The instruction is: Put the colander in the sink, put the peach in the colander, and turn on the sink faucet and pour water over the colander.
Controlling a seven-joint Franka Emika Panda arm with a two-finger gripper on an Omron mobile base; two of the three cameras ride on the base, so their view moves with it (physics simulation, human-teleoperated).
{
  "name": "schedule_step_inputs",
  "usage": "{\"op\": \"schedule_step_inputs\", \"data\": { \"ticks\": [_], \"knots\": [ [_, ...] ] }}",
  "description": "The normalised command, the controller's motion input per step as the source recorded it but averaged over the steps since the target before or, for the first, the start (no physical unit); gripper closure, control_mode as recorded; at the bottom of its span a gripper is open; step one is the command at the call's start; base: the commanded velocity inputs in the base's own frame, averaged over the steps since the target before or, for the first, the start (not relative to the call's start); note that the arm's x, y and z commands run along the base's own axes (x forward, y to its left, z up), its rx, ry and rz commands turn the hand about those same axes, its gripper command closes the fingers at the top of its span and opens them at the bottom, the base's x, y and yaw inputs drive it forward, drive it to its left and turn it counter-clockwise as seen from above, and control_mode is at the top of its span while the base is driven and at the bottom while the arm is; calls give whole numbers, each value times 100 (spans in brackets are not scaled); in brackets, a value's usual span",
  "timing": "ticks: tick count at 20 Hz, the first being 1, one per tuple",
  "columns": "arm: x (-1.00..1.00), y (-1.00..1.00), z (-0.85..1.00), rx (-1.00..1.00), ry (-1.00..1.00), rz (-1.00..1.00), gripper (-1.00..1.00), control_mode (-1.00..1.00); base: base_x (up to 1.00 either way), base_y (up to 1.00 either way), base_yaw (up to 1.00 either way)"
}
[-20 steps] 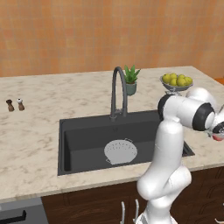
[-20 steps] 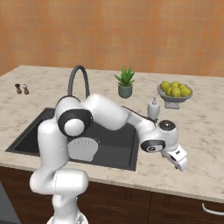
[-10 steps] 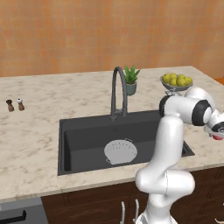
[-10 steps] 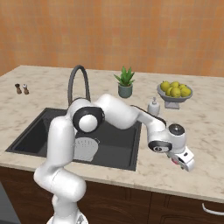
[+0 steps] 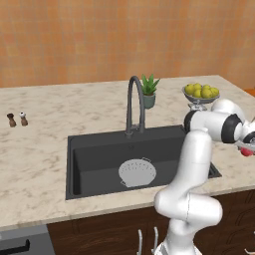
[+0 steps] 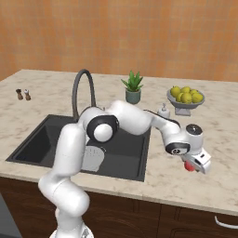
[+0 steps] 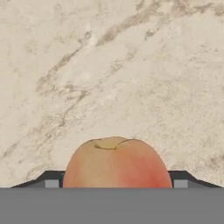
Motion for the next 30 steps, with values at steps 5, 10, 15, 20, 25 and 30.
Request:
{"op": "schedule_step_inputs", "data": {
  "ticks": [5,10,15,20,25,30],
  "knots": [
    [-17,11,-5,0,3,3,100,-100,0,0,0],
    [-40,60,85,0,0,32,100,-100,0,0,0],
    [-7,68,98,0,0,28,100,-100,0,0,0],
    [0,87,80,-3,-18,23,100,-100,0,0,0],
    [0,100,22,-7,-34,19,100,-100,0,0,0],
    [0,100,0,-13,-34,19,100,-100,0,0,0]
  ]
}}
